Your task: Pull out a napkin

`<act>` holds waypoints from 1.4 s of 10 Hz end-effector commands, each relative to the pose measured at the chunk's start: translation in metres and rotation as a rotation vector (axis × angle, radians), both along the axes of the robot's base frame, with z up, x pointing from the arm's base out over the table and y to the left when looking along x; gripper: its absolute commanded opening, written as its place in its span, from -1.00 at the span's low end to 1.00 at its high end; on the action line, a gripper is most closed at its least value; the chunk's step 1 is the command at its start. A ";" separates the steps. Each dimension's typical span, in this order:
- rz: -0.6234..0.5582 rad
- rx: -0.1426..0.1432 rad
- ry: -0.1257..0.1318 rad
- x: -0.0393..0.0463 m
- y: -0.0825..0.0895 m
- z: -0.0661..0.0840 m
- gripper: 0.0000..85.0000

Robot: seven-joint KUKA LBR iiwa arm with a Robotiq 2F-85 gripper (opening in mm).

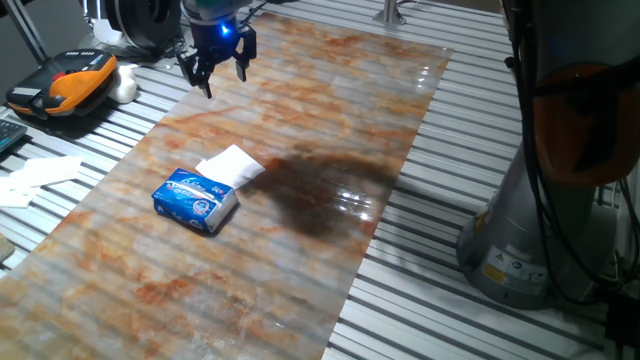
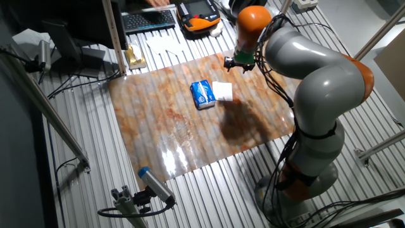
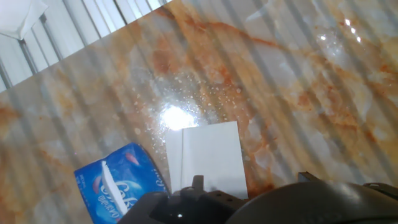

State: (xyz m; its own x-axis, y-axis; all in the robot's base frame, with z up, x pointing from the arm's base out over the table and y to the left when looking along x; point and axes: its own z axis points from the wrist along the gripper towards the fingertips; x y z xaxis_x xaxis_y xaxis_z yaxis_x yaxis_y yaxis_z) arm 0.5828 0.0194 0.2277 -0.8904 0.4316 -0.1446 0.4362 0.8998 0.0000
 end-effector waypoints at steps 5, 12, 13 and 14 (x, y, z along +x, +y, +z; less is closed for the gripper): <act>-0.007 -0.024 0.004 0.0010 0.001 0.001 0.60; 0.027 -0.023 0.021 0.0025 0.003 0.003 0.60; 0.029 -0.021 0.021 0.0022 0.003 0.003 0.60; 0.031 -0.023 0.018 0.0016 0.003 0.003 0.60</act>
State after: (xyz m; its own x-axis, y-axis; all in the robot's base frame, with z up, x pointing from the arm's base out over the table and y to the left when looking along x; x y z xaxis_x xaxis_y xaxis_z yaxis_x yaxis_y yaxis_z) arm 0.5842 0.0218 0.2308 -0.9065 0.3987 -0.1386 0.4061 0.9134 -0.0286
